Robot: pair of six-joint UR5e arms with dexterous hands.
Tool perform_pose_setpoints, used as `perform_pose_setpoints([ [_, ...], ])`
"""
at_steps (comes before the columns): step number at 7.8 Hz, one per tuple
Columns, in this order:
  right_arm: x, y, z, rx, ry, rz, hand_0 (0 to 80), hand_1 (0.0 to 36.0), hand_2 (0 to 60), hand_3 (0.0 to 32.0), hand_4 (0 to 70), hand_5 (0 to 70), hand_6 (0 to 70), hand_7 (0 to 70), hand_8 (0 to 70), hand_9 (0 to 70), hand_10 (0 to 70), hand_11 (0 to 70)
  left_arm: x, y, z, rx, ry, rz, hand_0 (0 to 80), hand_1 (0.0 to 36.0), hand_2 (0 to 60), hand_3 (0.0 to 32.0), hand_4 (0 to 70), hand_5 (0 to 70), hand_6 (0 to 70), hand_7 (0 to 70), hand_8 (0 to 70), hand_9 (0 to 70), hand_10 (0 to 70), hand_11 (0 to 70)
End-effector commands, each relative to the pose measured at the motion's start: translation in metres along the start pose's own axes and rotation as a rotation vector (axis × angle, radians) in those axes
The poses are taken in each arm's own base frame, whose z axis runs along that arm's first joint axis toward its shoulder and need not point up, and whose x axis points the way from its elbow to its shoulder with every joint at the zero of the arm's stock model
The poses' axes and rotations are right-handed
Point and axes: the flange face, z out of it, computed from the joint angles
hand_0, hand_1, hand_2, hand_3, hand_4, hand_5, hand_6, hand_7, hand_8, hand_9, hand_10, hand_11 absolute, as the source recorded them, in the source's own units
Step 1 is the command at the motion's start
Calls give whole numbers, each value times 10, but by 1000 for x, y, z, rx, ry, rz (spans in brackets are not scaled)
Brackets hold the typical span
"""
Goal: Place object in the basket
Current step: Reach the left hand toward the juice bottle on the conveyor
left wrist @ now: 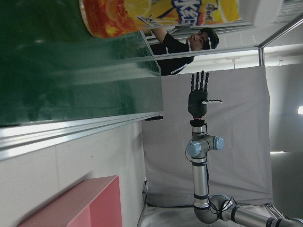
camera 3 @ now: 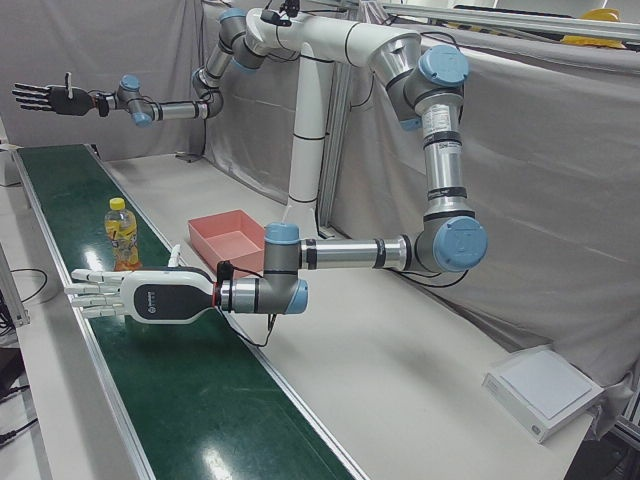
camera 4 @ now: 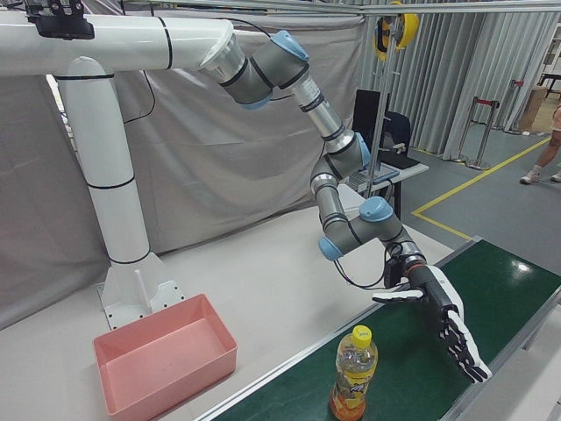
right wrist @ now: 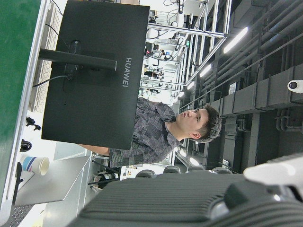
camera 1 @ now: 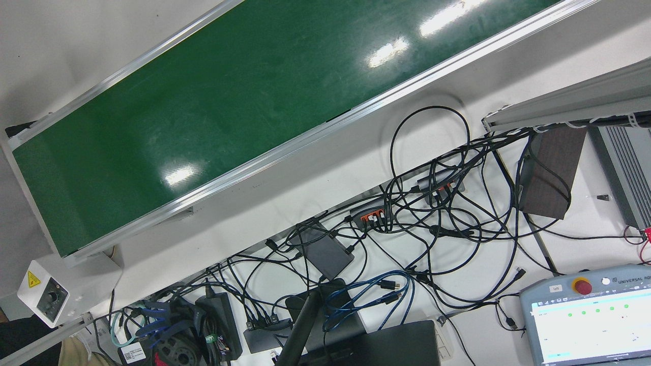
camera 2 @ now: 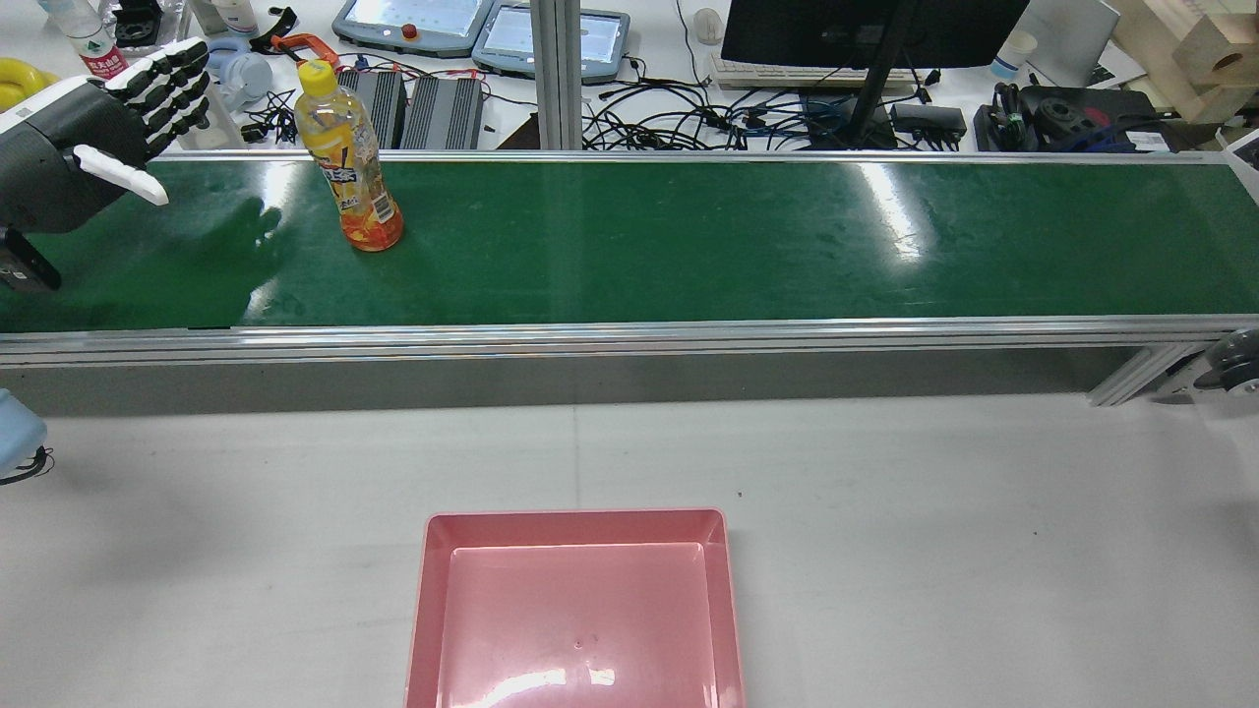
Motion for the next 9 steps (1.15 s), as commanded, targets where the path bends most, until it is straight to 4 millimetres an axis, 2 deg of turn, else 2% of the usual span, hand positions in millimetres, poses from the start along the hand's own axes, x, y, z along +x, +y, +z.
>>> perform_pose_setpoints([
  [1,0,0,0,-1,0,0,0,0,0,0,0,0,0,0,0,0,0,0,-1,0,1,1,-1,6,641,125,0,0,0,129,0,0,0,0,0,0],
  [2,0,0,0,-1,0,0,0,0,0,0,0,0,0,0,0,0,0,0,-1,6,8,-11,1,5,637,123,0,0,0,119,0,0,0,0,0,0],
  [3,0,0,0,-1,0,0,0,0,0,0,0,0,0,0,0,0,0,0,-21,11,12,-17,-28,-9,639,124,0,0,0,127,0,0,0,0,0,0],
  [5,0,0,0,-1,0,0,0,0,0,0,0,0,0,0,0,0,0,0,-24,19,20,-31,-30,-13,645,125,0,0,0,130,0,0,0,0,0,0],
  [7,0,0,0,-1,0,0,0,0,0,0,0,0,0,0,0,0,0,0,-15,20,22,-78,1,-52,652,126,0,0,0,137,0,0,0,0,0,0],
  [8,0,0,0,-1,0,0,0,0,0,0,0,0,0,0,0,0,0,0,-14,19,21,-92,7,-75,773,143,0,0,0,260,0,30,0,1,13,40],
  [9,0,0,0,-1,0,-1,0,0,0,0,0,0,0,0,0,0,0,0,-16,24,25,-118,10,-81,800,162,0,0,700,627,425,563,441,609,484,689],
])
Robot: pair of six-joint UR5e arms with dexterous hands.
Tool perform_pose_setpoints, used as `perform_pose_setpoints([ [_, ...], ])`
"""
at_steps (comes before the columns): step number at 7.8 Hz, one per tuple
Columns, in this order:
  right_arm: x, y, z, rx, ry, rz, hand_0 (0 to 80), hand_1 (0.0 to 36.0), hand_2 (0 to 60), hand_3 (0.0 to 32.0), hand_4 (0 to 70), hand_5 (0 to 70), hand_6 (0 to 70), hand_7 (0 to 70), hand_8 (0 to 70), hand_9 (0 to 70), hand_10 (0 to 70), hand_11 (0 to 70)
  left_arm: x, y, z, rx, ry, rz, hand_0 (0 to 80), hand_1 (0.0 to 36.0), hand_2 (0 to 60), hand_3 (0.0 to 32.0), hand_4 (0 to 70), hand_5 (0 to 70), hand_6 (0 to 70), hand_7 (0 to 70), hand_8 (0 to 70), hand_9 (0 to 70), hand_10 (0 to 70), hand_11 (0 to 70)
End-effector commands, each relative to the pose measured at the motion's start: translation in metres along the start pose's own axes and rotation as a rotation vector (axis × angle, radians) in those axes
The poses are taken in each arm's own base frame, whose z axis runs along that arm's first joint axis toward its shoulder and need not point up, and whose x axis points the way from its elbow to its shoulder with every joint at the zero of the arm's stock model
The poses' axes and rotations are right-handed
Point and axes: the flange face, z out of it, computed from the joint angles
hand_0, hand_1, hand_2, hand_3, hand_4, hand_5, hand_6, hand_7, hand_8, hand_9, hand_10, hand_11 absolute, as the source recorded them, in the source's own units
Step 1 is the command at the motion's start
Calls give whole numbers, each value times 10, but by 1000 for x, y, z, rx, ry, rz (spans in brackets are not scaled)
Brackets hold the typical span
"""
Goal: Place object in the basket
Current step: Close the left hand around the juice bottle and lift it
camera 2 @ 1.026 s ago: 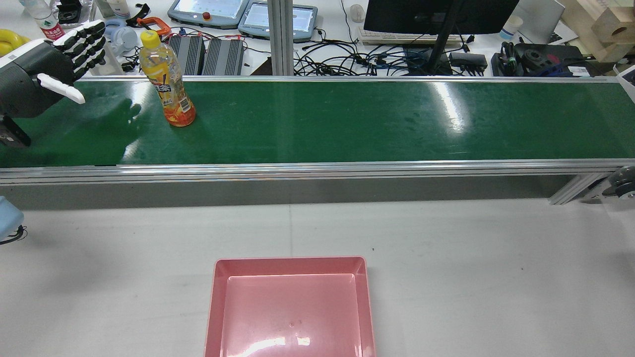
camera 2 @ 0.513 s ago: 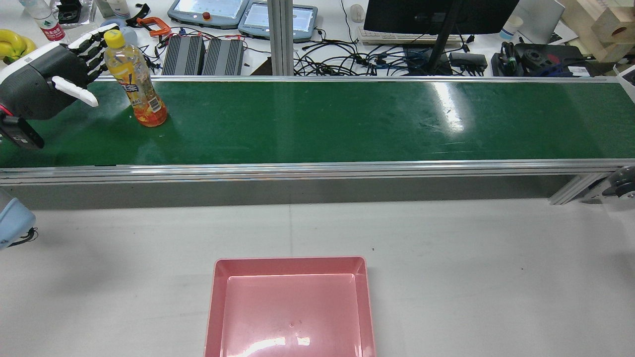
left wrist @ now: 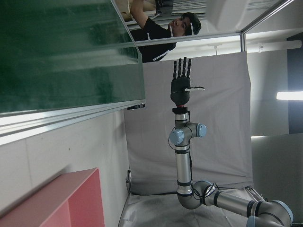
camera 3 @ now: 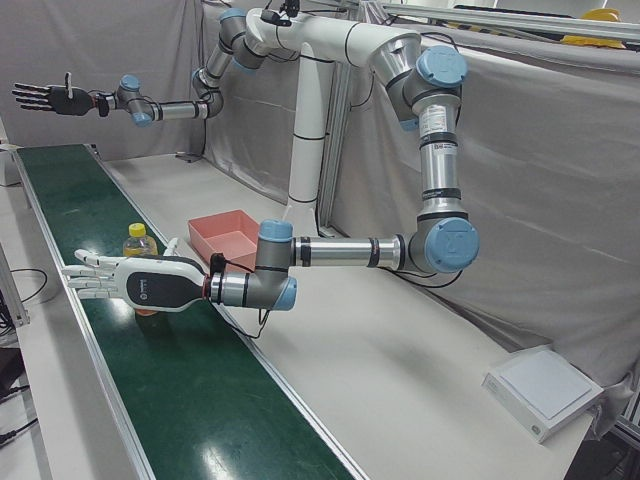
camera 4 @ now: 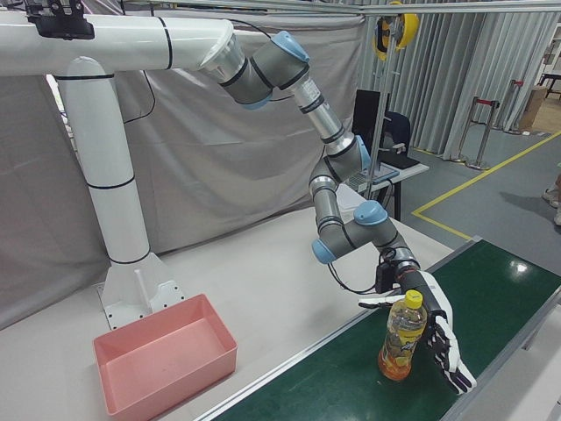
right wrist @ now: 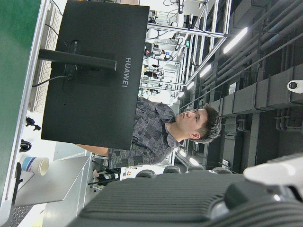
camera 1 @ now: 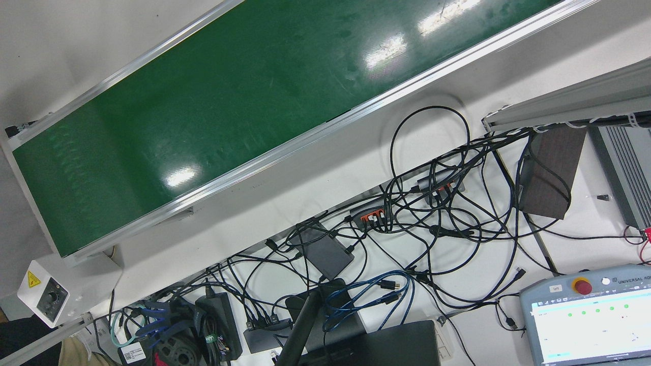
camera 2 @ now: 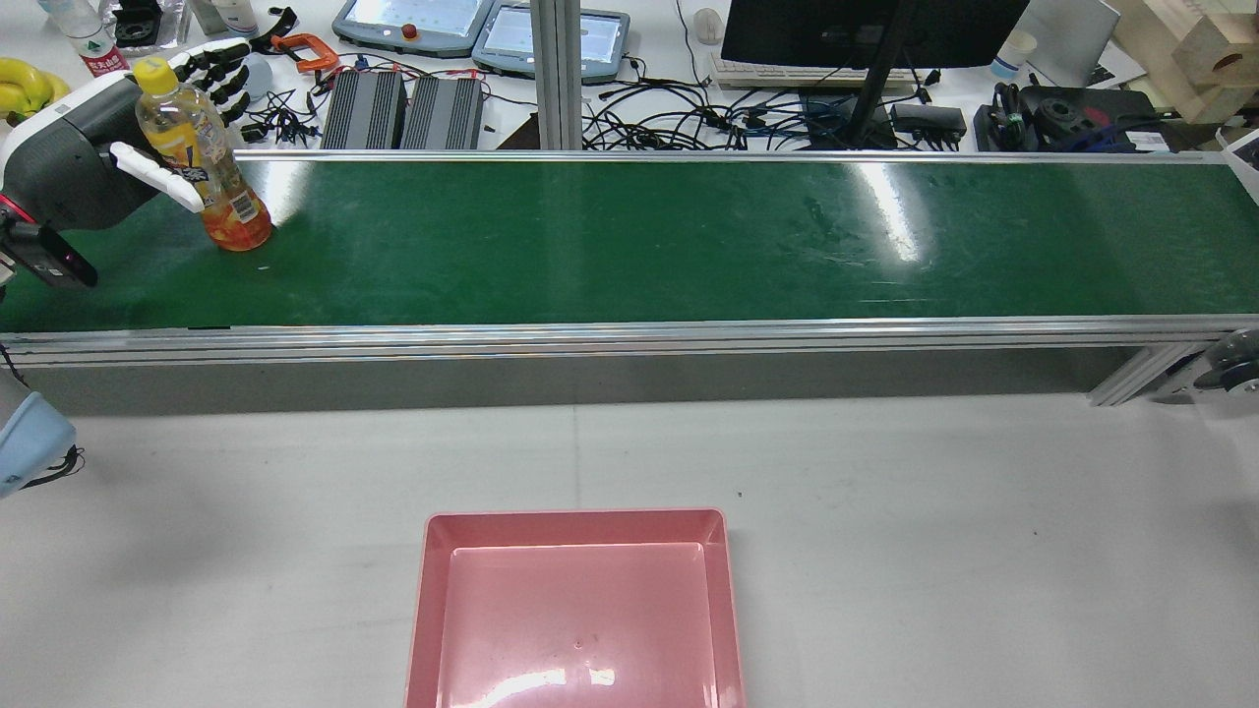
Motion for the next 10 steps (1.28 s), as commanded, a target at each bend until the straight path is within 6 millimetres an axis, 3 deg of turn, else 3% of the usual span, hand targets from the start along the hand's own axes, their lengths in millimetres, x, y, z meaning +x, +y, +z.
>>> perform_pose_setpoints([
  [1,0,0,0,0,0,-2,0,0,0,0,0,0,0,0,0,0,0,0,1,8,7,-51,14,-28,781,258,600,0,700,700,700,700,700,700,700,700],
  [2,0,0,0,0,0,0,0,0,0,0,0,0,0,0,0,0,0,0,0,11,8,-57,12,-27,644,235,600,0,700,700,700,700,700,700,700,700],
  [4,0,0,0,0,0,0,0,0,0,0,0,0,0,0,0,0,0,0,2,24,19,-64,10,-28,600,275,600,0,700,700,700,700,700,700,700,700],
  [6,0,0,0,0,0,-2,0,0,0,0,0,0,0,0,0,0,0,0,5,86,29,-98,-1,-40,599,278,600,0,700,700,700,700,700,700,700,700],
  [8,0,0,0,0,0,0,0,0,0,0,0,0,0,0,0,0,0,0,-38,132,30,-163,-61,-91,616,283,600,0,700,700,700,700,700,700,700,700],
  [10,0,0,0,0,0,-2,0,0,0,0,0,0,0,0,0,0,0,0,-108,176,26,-221,-159,-169,625,285,600,0,700,700,700,700,700,700,700,700],
])
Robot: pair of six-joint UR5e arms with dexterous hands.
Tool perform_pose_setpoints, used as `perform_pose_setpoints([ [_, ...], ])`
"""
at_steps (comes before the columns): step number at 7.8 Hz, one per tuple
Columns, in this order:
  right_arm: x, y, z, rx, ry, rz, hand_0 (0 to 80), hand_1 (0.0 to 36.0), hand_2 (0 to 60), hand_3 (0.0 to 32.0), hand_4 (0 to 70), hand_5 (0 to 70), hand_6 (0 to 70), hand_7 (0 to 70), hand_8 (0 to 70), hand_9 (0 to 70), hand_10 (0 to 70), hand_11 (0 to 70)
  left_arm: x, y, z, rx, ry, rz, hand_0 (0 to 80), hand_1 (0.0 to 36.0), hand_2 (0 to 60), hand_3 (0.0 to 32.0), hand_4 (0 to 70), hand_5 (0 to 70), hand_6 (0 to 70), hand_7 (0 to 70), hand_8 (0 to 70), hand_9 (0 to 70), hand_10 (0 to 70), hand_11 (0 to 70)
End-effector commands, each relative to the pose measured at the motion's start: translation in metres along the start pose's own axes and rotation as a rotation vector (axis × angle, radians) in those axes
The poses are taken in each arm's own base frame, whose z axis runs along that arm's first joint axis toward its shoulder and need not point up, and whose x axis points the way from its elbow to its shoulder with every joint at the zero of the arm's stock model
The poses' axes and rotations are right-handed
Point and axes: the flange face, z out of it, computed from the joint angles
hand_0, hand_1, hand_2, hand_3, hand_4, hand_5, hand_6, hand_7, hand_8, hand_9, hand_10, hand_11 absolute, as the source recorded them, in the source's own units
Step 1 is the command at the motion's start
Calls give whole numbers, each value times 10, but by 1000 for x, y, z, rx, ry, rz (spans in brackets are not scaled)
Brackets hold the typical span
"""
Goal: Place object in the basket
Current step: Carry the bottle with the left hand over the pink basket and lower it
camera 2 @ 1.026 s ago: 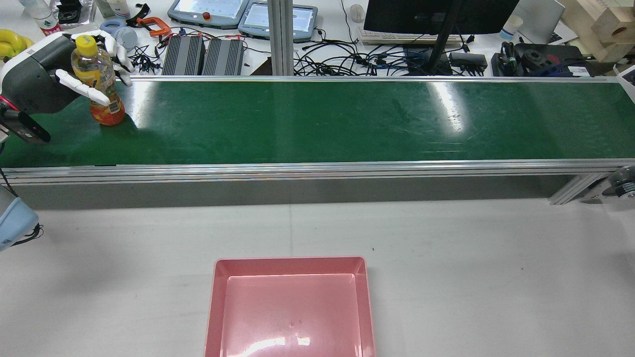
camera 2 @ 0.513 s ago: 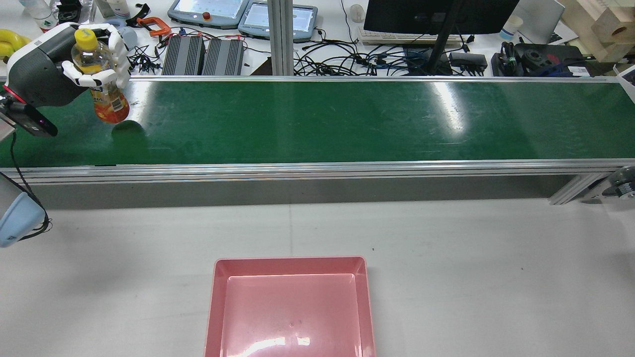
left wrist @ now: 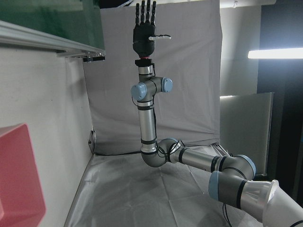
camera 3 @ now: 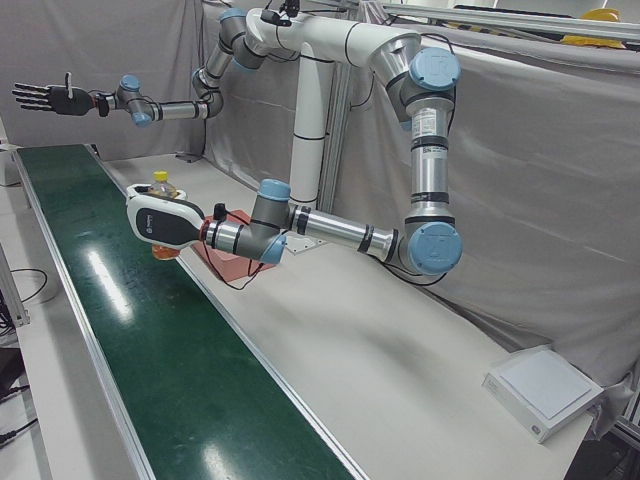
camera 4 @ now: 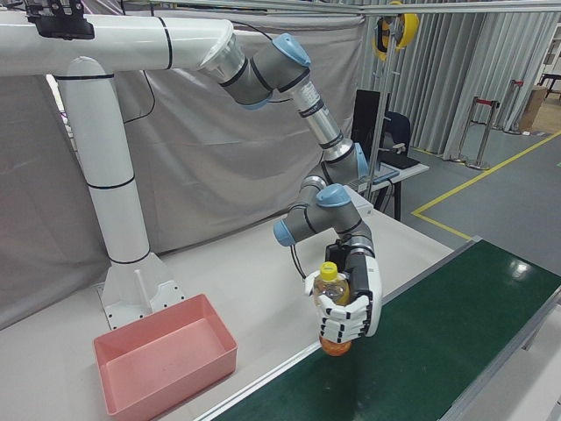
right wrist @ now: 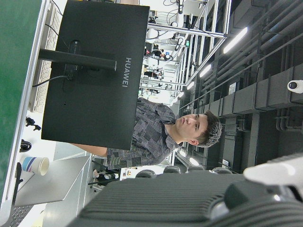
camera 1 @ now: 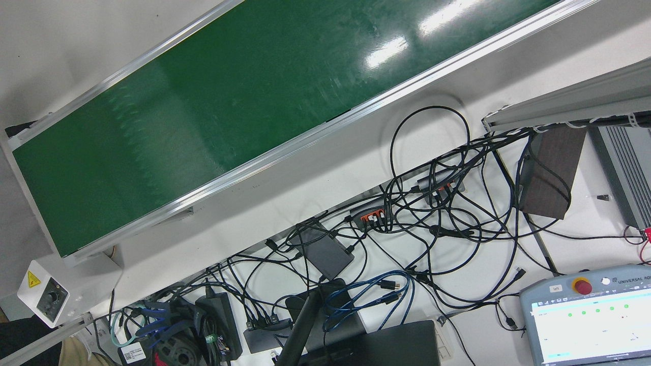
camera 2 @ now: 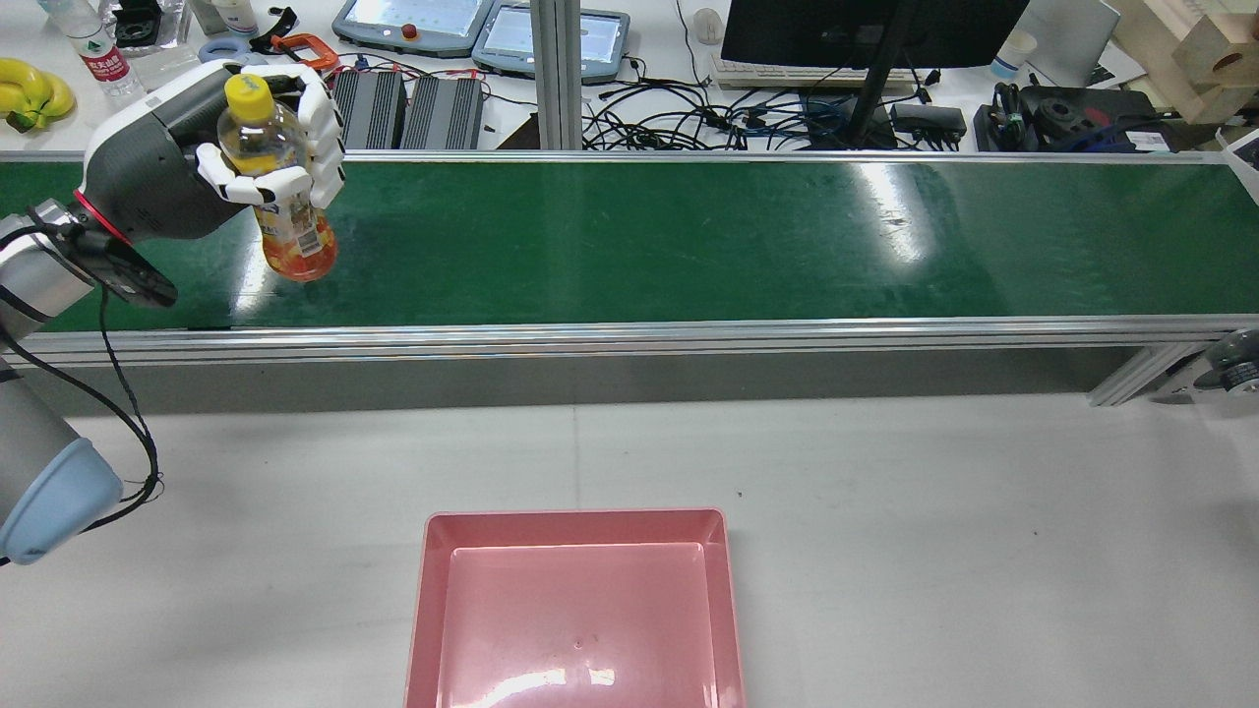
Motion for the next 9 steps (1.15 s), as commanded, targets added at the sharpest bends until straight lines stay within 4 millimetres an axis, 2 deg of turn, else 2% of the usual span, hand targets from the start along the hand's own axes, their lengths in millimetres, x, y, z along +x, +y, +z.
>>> perform_pose_setpoints([
  [1,0,0,0,0,0,0,0,0,0,0,0,0,0,0,0,0,0,0,-114,48,7,-66,-147,-123,628,282,600,0,700,700,700,700,700,700,700,700],
  [2,0,0,0,0,0,0,0,0,0,0,0,0,0,0,0,0,0,0,-145,67,6,-97,-184,-157,634,288,600,0,700,700,700,700,700,700,700,700],
  [5,0,0,0,0,0,0,0,0,0,0,0,0,0,0,0,0,0,0,-204,110,-6,-124,-274,-181,638,292,600,0,700,700,700,700,700,700,700,700],
  [6,0,0,0,0,0,0,0,0,0,0,0,0,0,0,0,0,0,0,-215,131,-11,-104,-343,-110,634,287,600,0,700,700,700,700,700,700,700,700],
  [7,0,0,0,0,0,0,0,0,0,0,0,0,0,0,0,0,0,0,-231,160,4,-120,-366,-110,638,283,600,0,700,700,700,700,700,700,700,700],
  [8,0,0,0,0,0,0,0,0,0,0,0,0,0,0,0,0,0,0,-261,171,0,-130,-405,-145,642,269,600,0,700,700,700,700,700,700,700,700],
  [9,0,0,0,0,0,-1,0,0,0,0,0,0,0,0,0,0,0,0,-270,175,-2,-147,-412,-161,677,218,600,0,700,700,700,700,700,700,700,700],
])
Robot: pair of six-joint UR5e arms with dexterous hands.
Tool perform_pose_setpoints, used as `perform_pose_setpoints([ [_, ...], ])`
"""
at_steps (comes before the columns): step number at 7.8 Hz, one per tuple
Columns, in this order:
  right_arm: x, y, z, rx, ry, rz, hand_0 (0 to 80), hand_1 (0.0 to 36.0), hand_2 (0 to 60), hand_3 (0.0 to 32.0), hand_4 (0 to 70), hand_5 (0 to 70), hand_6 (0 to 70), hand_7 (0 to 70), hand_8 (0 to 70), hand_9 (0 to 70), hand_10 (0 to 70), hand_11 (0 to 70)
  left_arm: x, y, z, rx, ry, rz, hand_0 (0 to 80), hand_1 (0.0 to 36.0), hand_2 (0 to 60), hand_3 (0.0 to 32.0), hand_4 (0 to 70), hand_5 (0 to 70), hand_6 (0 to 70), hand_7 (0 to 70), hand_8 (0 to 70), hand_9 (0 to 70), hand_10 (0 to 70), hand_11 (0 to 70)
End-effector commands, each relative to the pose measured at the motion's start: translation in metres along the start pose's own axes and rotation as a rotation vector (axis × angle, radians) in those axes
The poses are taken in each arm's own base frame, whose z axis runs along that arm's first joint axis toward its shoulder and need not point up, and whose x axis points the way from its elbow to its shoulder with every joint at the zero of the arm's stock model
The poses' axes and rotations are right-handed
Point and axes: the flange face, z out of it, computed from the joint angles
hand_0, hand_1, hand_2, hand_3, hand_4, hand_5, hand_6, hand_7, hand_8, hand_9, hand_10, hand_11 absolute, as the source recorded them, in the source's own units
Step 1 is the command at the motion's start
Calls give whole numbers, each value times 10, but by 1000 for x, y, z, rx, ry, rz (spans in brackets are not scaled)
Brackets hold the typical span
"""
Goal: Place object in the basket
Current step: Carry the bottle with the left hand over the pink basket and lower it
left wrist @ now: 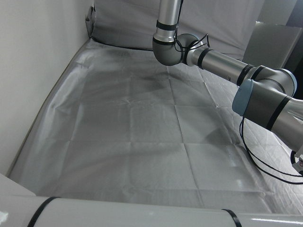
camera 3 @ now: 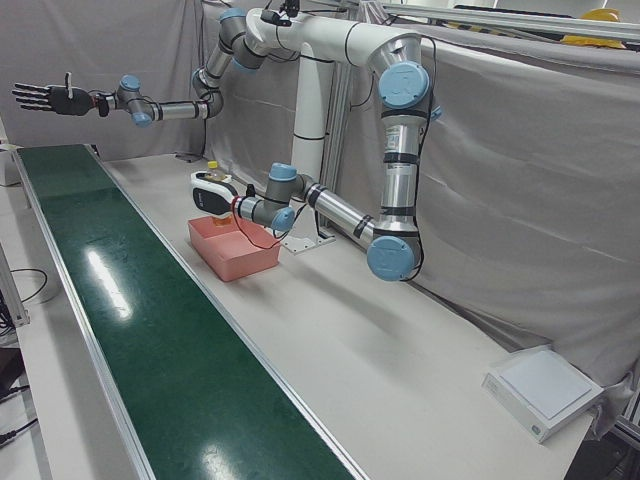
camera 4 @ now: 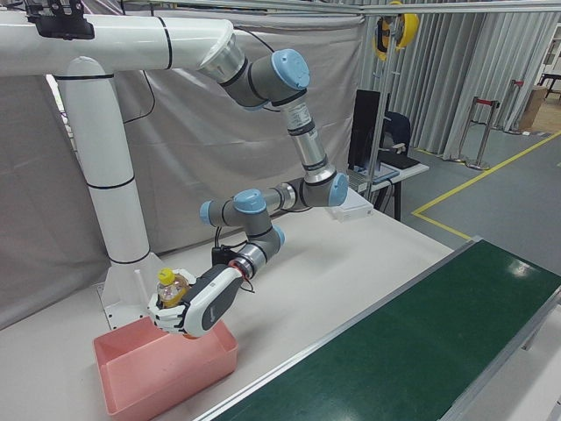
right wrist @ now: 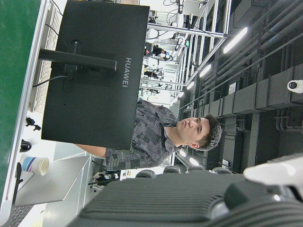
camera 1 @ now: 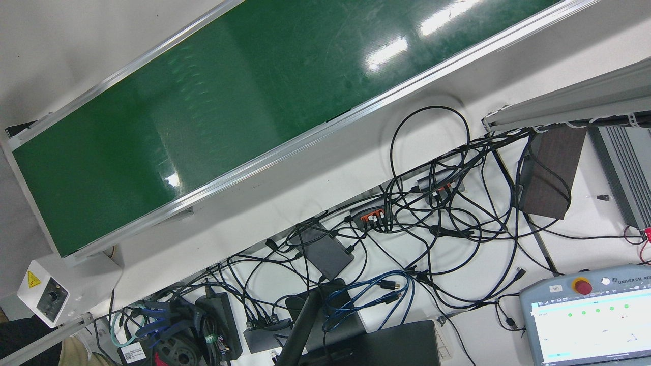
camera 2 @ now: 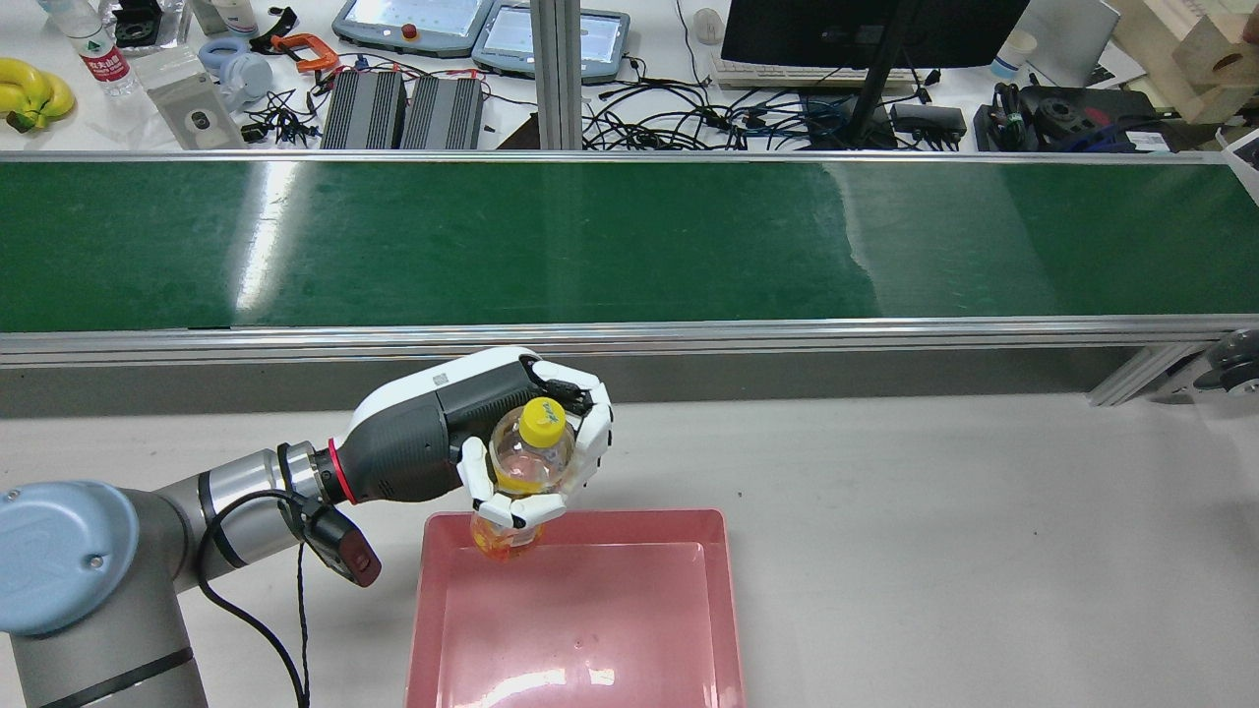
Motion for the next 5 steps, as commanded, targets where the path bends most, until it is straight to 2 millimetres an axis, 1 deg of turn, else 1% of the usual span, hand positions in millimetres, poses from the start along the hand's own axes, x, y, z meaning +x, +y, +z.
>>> perform_pose_setpoints([
  [1,0,0,0,0,0,0,0,0,0,0,0,0,0,0,0,0,0,0,-37,15,12,-46,-45,-40,800,113,43,0,700,700,700,700,700,700,700,700],
  [2,0,0,0,0,0,0,0,0,0,0,0,0,0,0,0,0,0,0,-31,17,11,-55,-46,-38,800,75,0,0,597,612,396,700,423,623,468,666],
  [3,0,0,0,0,0,0,0,0,0,0,0,0,0,0,0,0,0,0,-31,19,10,-67,-81,-35,800,95,0,0,185,682,219,547,241,403,357,521],
  [4,0,0,0,0,0,0,0,0,0,0,0,0,0,0,0,0,0,0,-29,23,8,-80,-116,-32,797,103,0,0,69,684,188,525,215,371,325,482],
  [5,0,0,0,0,0,0,0,0,0,0,0,0,0,0,0,0,0,0,-18,32,5,-91,-101,-23,784,108,0,0,24,578,140,447,150,271,258,397],
])
